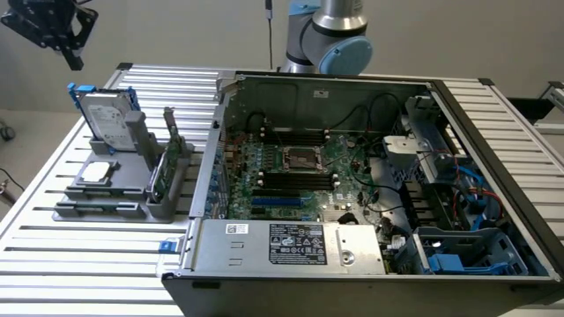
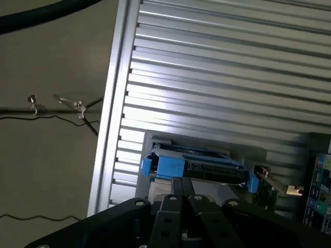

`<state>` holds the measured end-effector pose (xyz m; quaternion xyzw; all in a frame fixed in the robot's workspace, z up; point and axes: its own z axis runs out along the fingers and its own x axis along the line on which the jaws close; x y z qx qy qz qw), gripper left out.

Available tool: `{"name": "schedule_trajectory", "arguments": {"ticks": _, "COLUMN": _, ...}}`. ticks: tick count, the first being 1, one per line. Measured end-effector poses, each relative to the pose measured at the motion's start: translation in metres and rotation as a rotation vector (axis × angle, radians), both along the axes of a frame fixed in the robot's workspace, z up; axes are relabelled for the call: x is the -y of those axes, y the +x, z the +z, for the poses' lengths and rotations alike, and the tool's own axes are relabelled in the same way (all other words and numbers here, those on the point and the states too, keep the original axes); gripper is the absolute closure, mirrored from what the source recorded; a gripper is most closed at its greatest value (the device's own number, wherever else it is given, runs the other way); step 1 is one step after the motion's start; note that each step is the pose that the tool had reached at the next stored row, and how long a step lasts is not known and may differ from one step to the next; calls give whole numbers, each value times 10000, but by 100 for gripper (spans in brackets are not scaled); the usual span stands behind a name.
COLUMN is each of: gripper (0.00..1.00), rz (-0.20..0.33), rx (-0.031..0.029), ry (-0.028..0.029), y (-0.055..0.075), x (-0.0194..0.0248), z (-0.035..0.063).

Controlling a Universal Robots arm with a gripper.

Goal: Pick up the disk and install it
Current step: 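Pick up the disk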

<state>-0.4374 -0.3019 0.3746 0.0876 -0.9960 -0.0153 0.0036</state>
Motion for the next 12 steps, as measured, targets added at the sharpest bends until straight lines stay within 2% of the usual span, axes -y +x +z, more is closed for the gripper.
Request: {"name": "schedule_trajectory", "arguments": {"ticks": 12, "gripper": 89, "rz": 2187, "rx": 1, "ry": 0, "y": 0, "x": 0, "z": 0}}
